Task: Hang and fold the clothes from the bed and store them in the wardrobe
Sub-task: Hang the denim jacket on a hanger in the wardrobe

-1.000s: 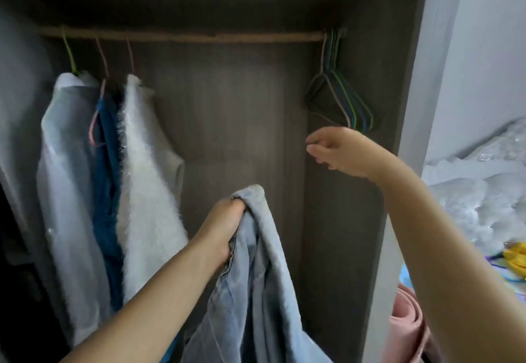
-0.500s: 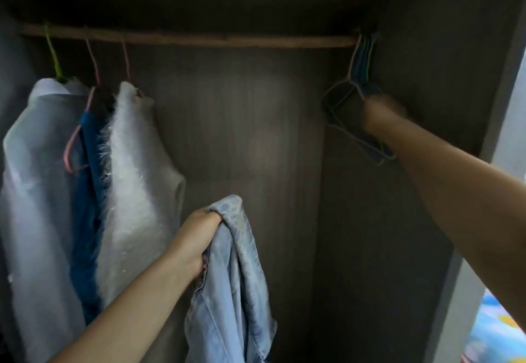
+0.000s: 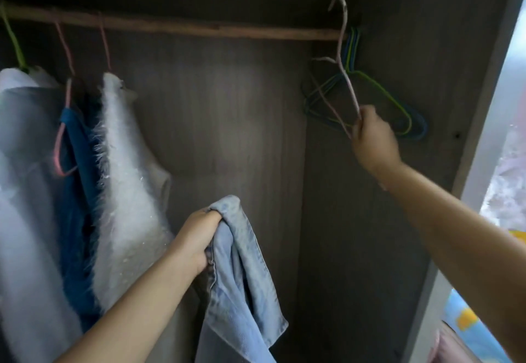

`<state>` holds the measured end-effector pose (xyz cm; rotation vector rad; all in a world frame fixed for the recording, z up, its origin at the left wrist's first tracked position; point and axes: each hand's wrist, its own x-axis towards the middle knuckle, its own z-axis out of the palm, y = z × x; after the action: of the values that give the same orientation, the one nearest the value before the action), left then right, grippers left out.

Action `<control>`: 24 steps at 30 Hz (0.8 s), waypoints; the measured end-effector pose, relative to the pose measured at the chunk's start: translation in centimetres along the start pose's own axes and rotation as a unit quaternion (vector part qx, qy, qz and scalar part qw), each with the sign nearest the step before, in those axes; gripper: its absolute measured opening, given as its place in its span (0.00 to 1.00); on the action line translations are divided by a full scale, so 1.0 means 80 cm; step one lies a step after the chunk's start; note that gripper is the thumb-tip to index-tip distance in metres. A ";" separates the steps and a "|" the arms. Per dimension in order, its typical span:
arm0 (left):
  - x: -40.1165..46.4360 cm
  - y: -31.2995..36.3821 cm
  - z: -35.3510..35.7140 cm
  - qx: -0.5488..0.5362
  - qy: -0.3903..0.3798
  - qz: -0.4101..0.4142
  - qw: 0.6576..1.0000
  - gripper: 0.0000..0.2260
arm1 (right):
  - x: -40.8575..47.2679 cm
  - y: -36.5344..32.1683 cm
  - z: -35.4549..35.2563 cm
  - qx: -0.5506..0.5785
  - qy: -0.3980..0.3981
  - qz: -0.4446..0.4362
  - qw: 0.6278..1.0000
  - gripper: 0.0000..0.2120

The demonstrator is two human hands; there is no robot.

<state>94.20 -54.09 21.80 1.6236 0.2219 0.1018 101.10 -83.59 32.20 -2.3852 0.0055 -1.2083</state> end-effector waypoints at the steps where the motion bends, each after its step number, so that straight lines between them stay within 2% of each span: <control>1: 0.007 -0.002 0.000 -0.008 -0.010 -0.009 1.000 0.10 | -0.037 0.007 0.009 0.069 0.010 0.023 0.997 0.11; 2: 0.008 -0.007 -0.002 0.024 -0.009 -0.011 1.000 0.11 | -0.076 0.012 0.015 0.138 0.007 0.050 0.989 0.10; 4: 0.013 -0.015 -0.005 0.040 -0.054 -0.012 0.998 0.09 | -0.145 0.015 0.025 0.257 -0.028 0.107 0.960 0.08; 6: 0.017 -0.027 -0.007 0.072 -0.091 0.006 0.993 0.09 | -0.194 0.012 0.028 0.332 -0.073 0.154 0.928 0.06; 9: 0.019 -0.056 -0.003 0.122 -0.113 0.026 0.986 0.11 | -0.255 0.010 0.016 0.397 -0.148 0.229 0.876 0.14; 15: 0.044 -0.098 -0.011 0.250 -0.088 0.060 0.962 0.08 | -0.344 0.023 -0.040 0.406 -0.353 0.263 0.801 0.17; 17: 0.053 -0.108 -0.015 0.281 -0.070 0.066 0.955 0.06 | -0.367 0.025 -0.051 0.407 -0.384 0.291 0.777 0.17; 19: 0.055 -0.115 -0.017 0.298 -0.053 0.072 0.950 0.03 | -0.390 0.021 -0.056 0.378 -0.408 0.314 0.770 0.16; 21: 0.044 -0.117 -0.012 0.318 -0.051 0.087 0.943 0.05 | -0.409 0.006 -0.052 0.356 -0.424 0.331 0.764 0.15; 24: -0.001 -0.118 0.004 0.403 -0.111 0.160 0.894 0.07 | -0.425 -0.029 -0.035 0.350 -0.401 0.368 0.762 0.15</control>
<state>93.43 -53.89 12.37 2.4753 -0.2233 0.0772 77.66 -75.59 8.61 -1.7224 0.1694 0.2224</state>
